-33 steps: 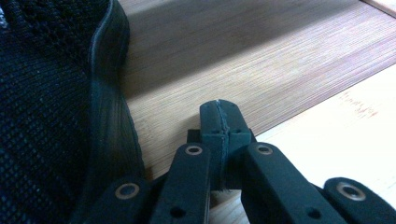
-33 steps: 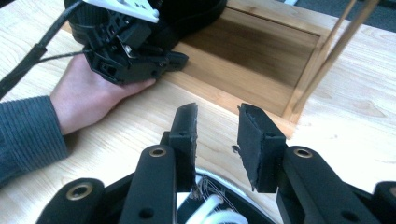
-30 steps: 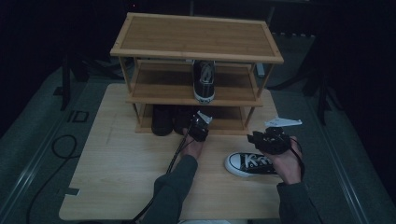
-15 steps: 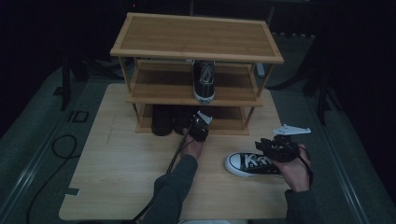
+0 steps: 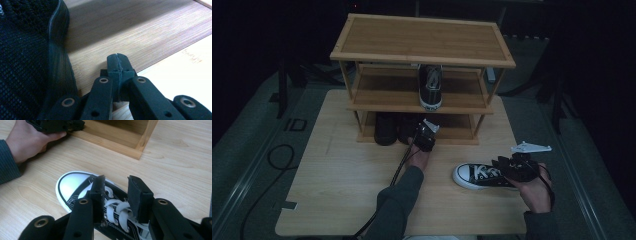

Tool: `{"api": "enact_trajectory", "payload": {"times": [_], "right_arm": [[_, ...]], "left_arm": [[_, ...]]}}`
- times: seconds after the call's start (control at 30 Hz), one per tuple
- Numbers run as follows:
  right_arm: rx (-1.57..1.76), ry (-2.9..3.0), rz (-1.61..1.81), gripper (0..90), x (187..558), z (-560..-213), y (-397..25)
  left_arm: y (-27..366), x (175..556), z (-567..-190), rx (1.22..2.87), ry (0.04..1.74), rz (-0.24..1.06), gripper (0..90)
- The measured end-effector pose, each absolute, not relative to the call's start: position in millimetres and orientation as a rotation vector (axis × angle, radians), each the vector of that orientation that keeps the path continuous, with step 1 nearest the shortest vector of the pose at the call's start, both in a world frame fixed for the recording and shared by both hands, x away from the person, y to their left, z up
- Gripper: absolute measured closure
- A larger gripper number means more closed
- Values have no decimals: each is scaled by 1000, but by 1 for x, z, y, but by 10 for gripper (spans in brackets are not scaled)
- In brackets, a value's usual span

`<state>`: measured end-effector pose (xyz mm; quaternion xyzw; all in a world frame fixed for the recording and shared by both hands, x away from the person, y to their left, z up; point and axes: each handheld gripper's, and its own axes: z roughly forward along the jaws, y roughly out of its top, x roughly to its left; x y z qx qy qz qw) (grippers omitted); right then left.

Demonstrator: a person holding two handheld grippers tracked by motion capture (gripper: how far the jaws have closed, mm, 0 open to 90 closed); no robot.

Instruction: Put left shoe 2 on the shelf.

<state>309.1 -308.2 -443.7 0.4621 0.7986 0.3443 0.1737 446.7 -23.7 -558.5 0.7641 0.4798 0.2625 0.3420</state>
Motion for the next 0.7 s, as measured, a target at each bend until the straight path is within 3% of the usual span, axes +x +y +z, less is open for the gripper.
{"api": "enact_trajectory", "payload": {"times": [0.7], "right_arm": [[1376,2279,916,675,299,-462,-329]], "left_arm": [[-24,447,-558,1988,1247,683,900]]}}
